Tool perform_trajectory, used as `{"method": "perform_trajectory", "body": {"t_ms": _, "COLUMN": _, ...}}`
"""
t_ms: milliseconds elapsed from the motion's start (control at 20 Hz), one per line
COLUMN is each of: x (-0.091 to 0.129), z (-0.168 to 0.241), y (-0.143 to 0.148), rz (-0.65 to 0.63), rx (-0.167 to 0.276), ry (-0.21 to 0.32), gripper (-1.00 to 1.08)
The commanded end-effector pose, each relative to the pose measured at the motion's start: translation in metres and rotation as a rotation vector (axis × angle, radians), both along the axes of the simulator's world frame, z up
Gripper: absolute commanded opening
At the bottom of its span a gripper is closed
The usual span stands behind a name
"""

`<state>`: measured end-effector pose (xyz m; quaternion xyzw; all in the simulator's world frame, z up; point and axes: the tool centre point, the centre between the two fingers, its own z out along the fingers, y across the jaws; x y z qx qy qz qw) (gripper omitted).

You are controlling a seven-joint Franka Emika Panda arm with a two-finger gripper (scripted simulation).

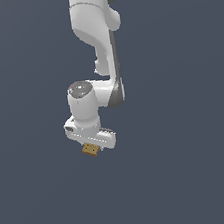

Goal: Pick up the object and move it to a goal position.

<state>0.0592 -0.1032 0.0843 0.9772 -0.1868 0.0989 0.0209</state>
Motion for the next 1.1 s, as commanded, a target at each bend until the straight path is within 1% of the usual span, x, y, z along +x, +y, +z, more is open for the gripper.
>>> {"method": "perform_trajectory", "body": {"t_ms": 0, "x": 0.022, "z": 0.031, "y": -0.014, "rz": -0.049, "rx": -0.022, "ry": -0.07, "gripper": -1.0}}
{"method": "perform_trajectory", "body": {"t_ms": 250, "x": 0.06, "z": 0.105, "y": -0.049, "rz": -0.163, "rx": -0.076, "ry": -0.227, "gripper": -1.0}}
{"method": "perform_trajectory", "body": {"t_ms": 450, "x": 0.078, "z": 0.167, "y": -0.076, "rz": -0.252, "rx": -0.117, "ry": -0.347, "gripper": -1.0}}
{"method": "perform_trajectory", "body": {"t_ms": 600, "x": 0.084, "z": 0.211, "y": -0.093, "rz": -0.312, "rx": -0.145, "ry": -0.429, "gripper": -1.0}}
{"method": "perform_trajectory", "body": {"t_ms": 750, "x": 0.086, "z": 0.251, "y": -0.108, "rz": -0.366, "rx": -0.171, "ry": -0.501, "gripper": -1.0}}
{"method": "perform_trajectory", "body": {"t_ms": 900, "x": 0.084, "z": 0.282, "y": -0.119, "rz": -0.409, "rx": -0.192, "ry": -0.558, "gripper": -1.0}}
{"method": "perform_trajectory", "body": {"t_ms": 1050, "x": 0.081, "z": 0.306, "y": -0.127, "rz": -0.442, "rx": -0.209, "ry": -0.6, "gripper": -1.0}}
